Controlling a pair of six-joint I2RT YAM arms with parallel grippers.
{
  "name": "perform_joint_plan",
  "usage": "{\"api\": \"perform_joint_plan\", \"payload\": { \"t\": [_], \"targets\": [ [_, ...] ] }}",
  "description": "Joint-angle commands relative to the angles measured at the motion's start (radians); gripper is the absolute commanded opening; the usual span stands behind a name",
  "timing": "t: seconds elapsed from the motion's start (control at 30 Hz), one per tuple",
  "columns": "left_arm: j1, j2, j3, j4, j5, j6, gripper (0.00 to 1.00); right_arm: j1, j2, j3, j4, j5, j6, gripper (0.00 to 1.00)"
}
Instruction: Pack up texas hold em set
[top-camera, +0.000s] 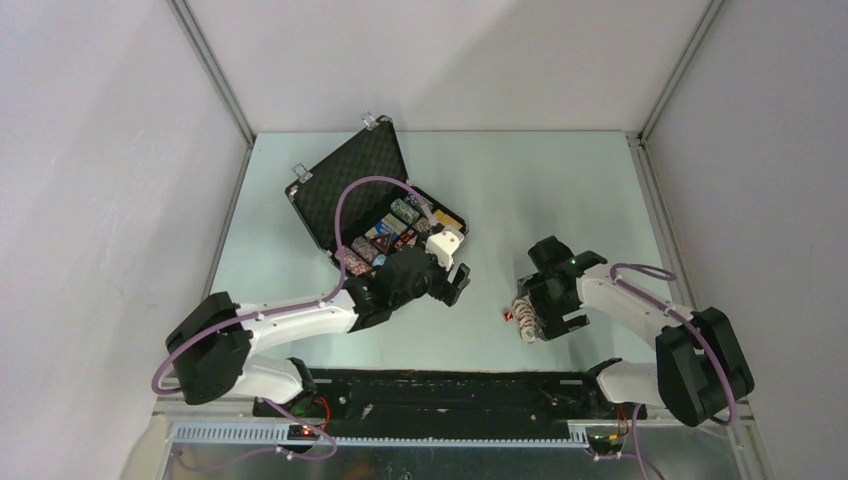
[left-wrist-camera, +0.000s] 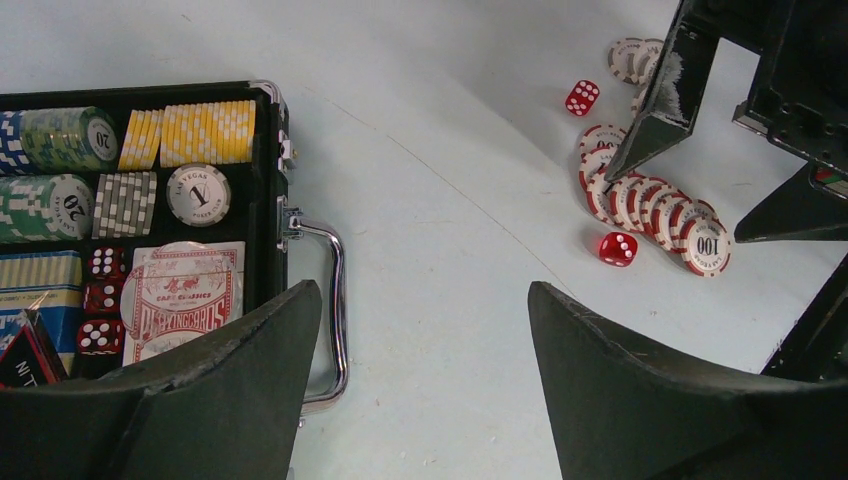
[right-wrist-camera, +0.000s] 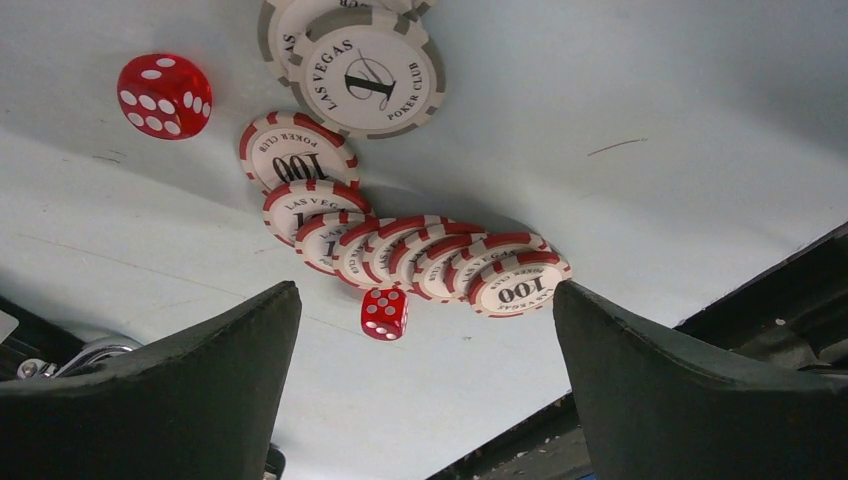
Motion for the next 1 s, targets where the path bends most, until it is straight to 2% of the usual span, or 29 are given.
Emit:
{"api": "perform_joint_plan", "payload": {
  "t": [0.0, 0.7, 0.77, 0.97],
  "targets": [
    [0.003, -0.04, -0.005, 0.034, -0.011, -0.013, 0.83, 0.011, 0.034, 0.055, -0.059, 0.041, 0.009, 1.0],
    [0.003, -0.034, -0.007, 0.026, 0.0, -0.011, 0.83, 0.022, 0.169, 0.084, -0.056, 0.049, -0.001, 0.98],
    [0.003, -0.032, -0.005, 0.024, -0.002, -0.009, 0.83, 0.025, 0.182, 0.083, -0.054, 0.046, -0.004, 0.96],
    [0.003, -0.026, 0.001, 0.018, 0.001, -0.009, 0.83, 0.029, 0.186, 0.078, -0.053, 0.059, -0.001, 0.81]
  ]
}}
